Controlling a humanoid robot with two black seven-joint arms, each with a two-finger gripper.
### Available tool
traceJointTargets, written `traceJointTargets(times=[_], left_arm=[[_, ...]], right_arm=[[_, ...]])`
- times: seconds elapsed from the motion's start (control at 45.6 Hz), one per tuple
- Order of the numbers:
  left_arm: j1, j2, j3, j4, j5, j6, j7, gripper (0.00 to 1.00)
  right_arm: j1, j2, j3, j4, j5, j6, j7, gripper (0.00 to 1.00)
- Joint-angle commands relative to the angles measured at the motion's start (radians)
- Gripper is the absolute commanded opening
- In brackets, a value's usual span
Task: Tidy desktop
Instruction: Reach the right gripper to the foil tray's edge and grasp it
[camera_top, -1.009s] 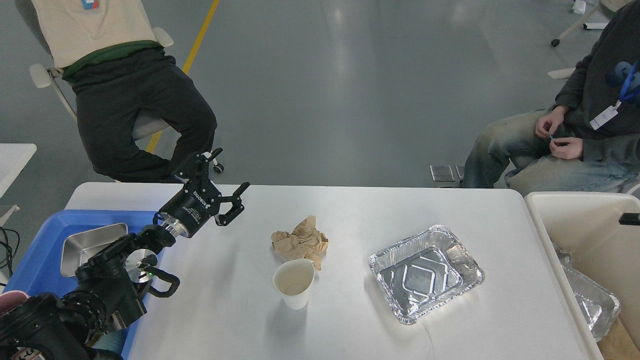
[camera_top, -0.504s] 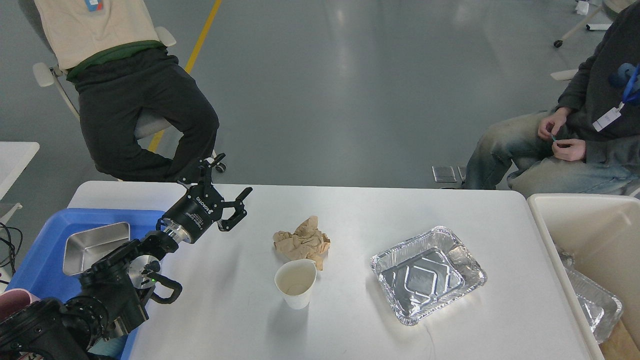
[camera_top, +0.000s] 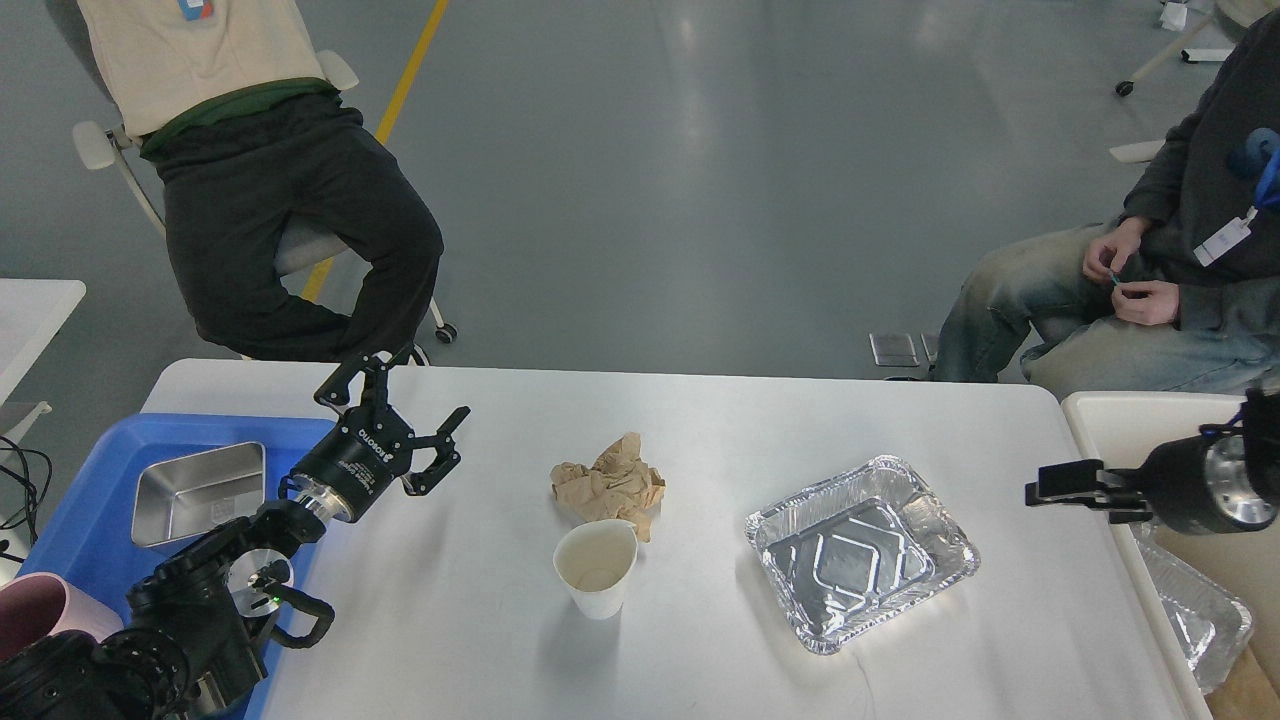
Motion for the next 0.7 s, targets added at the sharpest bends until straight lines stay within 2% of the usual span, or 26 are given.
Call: traceJointTargets(times=[0.0,0.044,0.153,0.307,0.395,0.614,0.68], left_arm=[[0.014,0.015,-0.002,-0.001,-0.001,0.000,-0.002,0.97],[0.022,0.017,-0.002,0.000,-0.001,0.000,-0.009,0.97],[0.032,0.017,-0.001,-0.001,-0.001,0.000,-0.019,0.97],[0.045,0.017,-0.002,-0.001,-0.001,0.000,-0.021,0.97],[0.045,0.015,-0.002,0.000,-0.001,0.000,-0.021,0.97],[0.046,0.015,-0.001,-0.001,-0.001,0.002,-0.021,0.97],[0.046,0.015,-0.001,0.000,-0.001,0.002,-0.024,0.97]], right_arm=[[0.050,0.116,-0.059,-0.107,-0.167,-0.028,0.046,1.00],[0.052,0.156,-0.072,-0.148,-0.210,-0.063,0.072,1.00],[0.081,0.238,-0.116,-0.274,-0.289,-0.201,0.104,1.00],[0.128,0.282,-0.234,-0.377,-0.294,-0.304,0.153,1.00],[0.135,0.315,-0.260,-0.414,-0.293,-0.352,0.161,1.00],[0.133,0.370,-0.267,-0.445,-0.294,-0.370,0.167,1.00],[0.133,0.378,-0.268,-0.455,-0.293,-0.387,0.168,0.97]])
